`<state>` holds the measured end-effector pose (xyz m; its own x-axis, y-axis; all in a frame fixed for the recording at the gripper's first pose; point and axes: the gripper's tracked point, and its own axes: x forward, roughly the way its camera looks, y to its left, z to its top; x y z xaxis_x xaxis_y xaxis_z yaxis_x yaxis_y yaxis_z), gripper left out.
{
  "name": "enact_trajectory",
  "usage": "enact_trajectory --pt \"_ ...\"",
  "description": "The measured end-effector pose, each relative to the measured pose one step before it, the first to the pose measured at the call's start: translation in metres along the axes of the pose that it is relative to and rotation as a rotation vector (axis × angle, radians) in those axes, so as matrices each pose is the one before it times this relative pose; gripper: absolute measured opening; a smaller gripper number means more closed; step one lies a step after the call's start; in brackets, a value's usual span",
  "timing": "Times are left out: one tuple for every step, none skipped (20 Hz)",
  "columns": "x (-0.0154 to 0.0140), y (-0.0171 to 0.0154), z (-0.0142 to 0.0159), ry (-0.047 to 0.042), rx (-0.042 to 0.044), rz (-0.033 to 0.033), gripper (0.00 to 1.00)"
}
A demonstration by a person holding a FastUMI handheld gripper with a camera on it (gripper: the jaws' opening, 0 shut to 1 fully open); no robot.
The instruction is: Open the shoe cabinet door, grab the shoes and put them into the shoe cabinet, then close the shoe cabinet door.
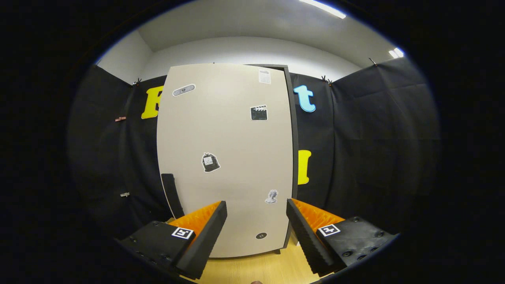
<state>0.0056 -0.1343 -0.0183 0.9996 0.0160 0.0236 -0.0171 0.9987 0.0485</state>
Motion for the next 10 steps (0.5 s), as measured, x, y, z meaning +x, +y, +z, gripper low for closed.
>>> enact_trajectory --pt "-0.00126 0.00238 0.00264 -0.01242 -0.00759 0.00261 0.98" --pt "-0.00140 0.00304 0.00204 -0.00742 -0.00725 0.00645 0.98" --pt "-0.00080 0.00234 0.00119 -0.00817 -0.00518 0.00477 0.98" --pt "-0.00091 0.00256 0.00165 -0.00749 -0.00432 0.00650 0.98" --pt "-0.00078 0.00262 0.00232 -0.00609 -0.00413 0.00379 0.98" --pt "-0.00109 0.00223 0.00114 -0.00387 -0.00486 0.00371 0.98" --pt "-0.00120 0.00203 0.00060 -0.00012 -0.00783 0.00465 0.98" --pt "-0.00042 0.00187 0.00033 -0.00133 -0.00649 0.00671 0.97" --pt "0.00065 0.00149 -0.00175 0.00120 -0.00766 0.00413 0.97" --pt "-0.00065 0.00137 -0.00084 -0.00001 -0.00457 0.00374 0.96"
